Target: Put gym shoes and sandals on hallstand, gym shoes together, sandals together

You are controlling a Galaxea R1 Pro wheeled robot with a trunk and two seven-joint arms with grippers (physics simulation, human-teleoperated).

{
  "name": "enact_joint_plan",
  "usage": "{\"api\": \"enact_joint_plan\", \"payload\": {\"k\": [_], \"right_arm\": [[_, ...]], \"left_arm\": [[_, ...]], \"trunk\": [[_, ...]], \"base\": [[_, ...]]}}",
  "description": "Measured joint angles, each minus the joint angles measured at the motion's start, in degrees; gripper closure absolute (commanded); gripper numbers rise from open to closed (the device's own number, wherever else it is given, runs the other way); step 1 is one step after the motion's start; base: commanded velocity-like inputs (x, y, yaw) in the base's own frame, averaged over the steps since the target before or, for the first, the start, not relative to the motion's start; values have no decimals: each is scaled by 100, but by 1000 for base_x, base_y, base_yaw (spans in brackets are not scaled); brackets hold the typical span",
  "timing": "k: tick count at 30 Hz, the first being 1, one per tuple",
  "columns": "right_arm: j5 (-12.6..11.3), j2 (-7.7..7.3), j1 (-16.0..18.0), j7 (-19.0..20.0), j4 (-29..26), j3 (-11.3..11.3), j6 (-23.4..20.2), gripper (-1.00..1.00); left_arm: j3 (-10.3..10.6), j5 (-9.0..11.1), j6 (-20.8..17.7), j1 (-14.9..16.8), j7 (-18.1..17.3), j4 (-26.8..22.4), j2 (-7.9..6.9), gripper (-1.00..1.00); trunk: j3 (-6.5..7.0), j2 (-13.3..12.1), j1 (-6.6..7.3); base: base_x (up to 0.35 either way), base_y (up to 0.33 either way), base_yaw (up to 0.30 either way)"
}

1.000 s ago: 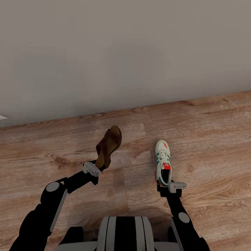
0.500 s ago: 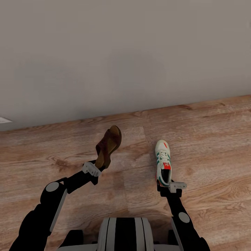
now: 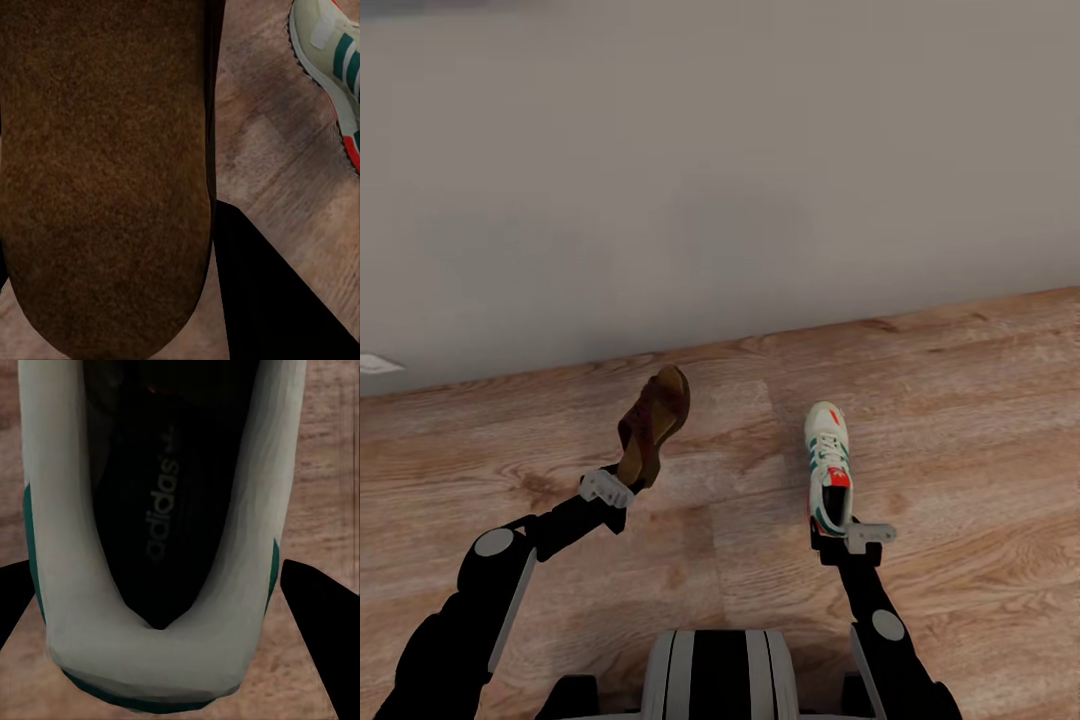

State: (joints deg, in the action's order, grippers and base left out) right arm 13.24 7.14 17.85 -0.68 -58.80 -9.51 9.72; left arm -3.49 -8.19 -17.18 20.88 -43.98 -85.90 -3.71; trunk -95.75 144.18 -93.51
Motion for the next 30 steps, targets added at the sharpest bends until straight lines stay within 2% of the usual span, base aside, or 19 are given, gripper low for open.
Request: {"api": "enact_joint_plan", "payload": {"k": [3, 7, 11, 16, 23, 27, 30], "right_arm": [[-3, -18, -23, -1, -3, -54, 4, 100], [-7, -25, -150, 14, -8, -398, 47, 100], [-9, -26, -415, 21, -10, -684, 356, 100], [-6, -26, -783, 19, 1, -745, 652, 100], [-5, -32, -1127, 22, 5, -764, 711, 100], [-6, -34, -1442, 17, 7, -770, 818, 100], [-6, -35, -1772, 13, 13, -773, 1348, 100]], "left_arm": [[-79, -23, 7, -176, 102, 30, -7, 100], [-278, -19, 47, -358, 177, 48, -4, 100], [-411, -26, 73, -600, 295, 72, -3, 100], [-428, -11, 77, -770, 615, 96, 0, 100], [-430, -8, 178, -953, 1012, 378, 1, 100], [-428, -17, 631, -993, 1412, 860, 35, 100], [-409, -13, 1285, -999, 2043, 1588, 66, 100]], "trunk": [[89, -4, 8], [209, -9, 18], [329, -15, 28], [480, -21, 41], [691, -31, 59], [811, -36, 69], [901, -40, 77]], "base": [[0, 0, -178], [0, 0, -180], [0, 0, -181], [0, 0, -181], [0, 0, -180], [0, 0, -179], [0, 0, -179]]}}
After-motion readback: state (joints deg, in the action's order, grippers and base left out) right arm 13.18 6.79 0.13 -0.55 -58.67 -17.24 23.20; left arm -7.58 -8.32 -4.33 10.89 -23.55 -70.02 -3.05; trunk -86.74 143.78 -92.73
